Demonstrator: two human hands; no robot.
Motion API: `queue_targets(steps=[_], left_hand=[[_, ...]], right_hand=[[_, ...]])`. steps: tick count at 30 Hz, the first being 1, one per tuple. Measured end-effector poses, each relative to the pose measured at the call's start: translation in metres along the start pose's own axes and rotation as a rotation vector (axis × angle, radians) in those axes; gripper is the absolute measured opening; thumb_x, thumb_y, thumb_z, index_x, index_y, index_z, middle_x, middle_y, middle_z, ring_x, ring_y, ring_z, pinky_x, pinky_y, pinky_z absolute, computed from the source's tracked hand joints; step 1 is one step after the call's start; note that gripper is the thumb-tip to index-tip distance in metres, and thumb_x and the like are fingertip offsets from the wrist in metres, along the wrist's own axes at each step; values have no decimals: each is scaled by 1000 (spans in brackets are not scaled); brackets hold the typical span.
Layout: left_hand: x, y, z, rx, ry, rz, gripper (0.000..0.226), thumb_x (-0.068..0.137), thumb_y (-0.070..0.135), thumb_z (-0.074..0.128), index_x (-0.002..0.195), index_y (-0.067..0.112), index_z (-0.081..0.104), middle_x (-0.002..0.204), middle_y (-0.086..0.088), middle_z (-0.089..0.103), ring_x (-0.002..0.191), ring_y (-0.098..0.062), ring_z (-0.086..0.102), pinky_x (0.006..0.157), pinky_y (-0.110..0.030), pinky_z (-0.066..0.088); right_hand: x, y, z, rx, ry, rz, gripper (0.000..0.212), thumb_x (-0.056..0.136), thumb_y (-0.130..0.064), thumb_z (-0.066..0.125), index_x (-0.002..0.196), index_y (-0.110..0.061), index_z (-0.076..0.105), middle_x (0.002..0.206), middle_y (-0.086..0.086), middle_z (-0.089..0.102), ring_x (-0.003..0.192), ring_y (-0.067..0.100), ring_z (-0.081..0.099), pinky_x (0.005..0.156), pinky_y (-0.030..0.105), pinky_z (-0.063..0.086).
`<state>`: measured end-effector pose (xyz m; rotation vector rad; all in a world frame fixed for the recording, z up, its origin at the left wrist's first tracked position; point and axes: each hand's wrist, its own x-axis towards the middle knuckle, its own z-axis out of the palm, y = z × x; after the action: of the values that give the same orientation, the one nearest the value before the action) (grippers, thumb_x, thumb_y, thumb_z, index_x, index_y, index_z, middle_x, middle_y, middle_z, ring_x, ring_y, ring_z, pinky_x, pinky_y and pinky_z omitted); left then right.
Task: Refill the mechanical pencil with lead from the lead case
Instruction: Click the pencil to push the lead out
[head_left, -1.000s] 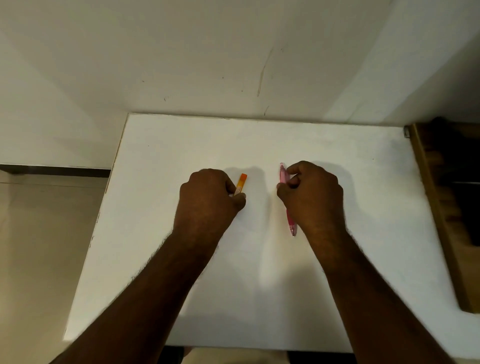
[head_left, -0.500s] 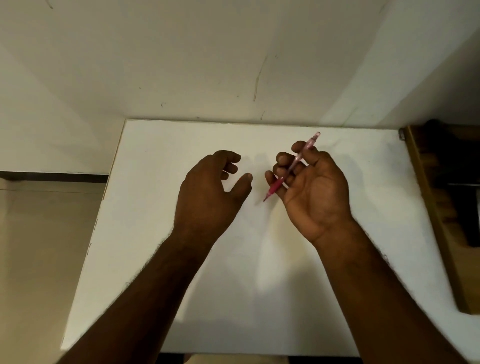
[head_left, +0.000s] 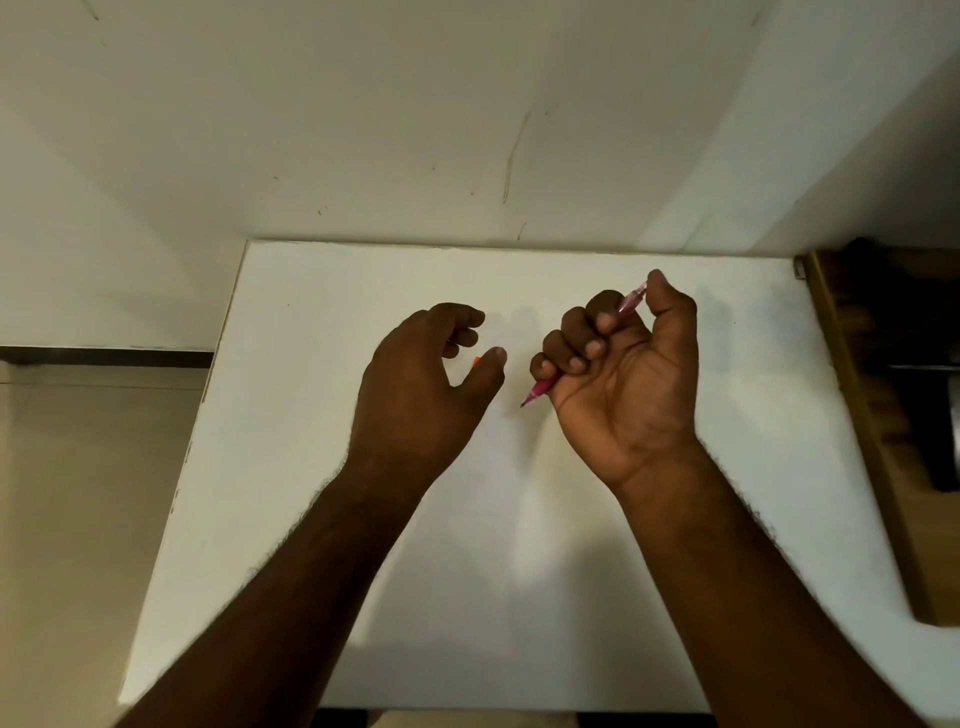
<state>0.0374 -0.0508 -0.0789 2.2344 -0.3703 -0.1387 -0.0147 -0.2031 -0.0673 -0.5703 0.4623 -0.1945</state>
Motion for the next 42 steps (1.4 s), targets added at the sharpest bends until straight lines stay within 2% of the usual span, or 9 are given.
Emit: queue_targets(steps=[7,12,16,22,26,31,36,42], left_hand=[[1,-1,0,7,-14,3,35,86,42,69,119,29,64,102,17,66,93,-4,62,80,-33,56],[1,-1,0,-6,-27,-3,35,87,40,70,119,28,64,103,15,67,93,-6,62,81,-35,56],[1,-1,1,-13,-34,-8,34,87,40,70,118,28,65,103,16,67,93,-5,62,81,-36,56],[1,-2,1,-3,-48,-7,34,87,41,69,118,28,65,103,15,67,92,-5,63,81,-35,56],[1,-2,1,0,-56,-10,34,87,42,70,118,29,64,104,15,67,93,-5,63,81,-34,56],[1,-2,1,11,-64,-10,34,87,42,70,118,29,65,103,15,68,92,-4,63,79,-32,56],[0,-2,2,11,-75,-20,35,86,43,70,118,30,64,104,16,68,92,-3,63,79,-31,56],[0,-2,1,12,-71,-24,35,86,43,70,119,30,64,103,16,68,92,-4,63,80,-33,56]], right_hand=[[-1,-2,4,-43,-19,-63,47,97,-47,36,63,-15,43,55,0,32,55,18,25,58,34,31],[0,-3,6,-52,-45,-63,52,98,-52,39,64,-14,48,56,0,34,57,17,26,60,34,30],[-1,-3,5,-70,-60,-83,48,98,-45,37,63,-13,48,54,0,34,56,18,25,59,34,30],[-1,-3,6,-63,-61,-77,55,98,-54,37,65,-12,48,55,0,34,57,17,25,60,34,28],[-1,-3,7,-78,-56,-97,50,100,-45,37,62,-13,46,53,-1,33,56,17,22,59,35,27],[-2,-1,9,-97,-55,-95,57,101,-54,36,63,-13,48,54,-1,33,56,17,24,58,34,29],[-1,-2,9,-110,-63,-95,54,102,-44,34,59,-15,45,51,-2,33,54,17,22,56,34,30],[-2,-2,8,-95,-54,-89,54,101,-50,33,61,-14,43,53,-1,31,55,17,23,59,35,27]])
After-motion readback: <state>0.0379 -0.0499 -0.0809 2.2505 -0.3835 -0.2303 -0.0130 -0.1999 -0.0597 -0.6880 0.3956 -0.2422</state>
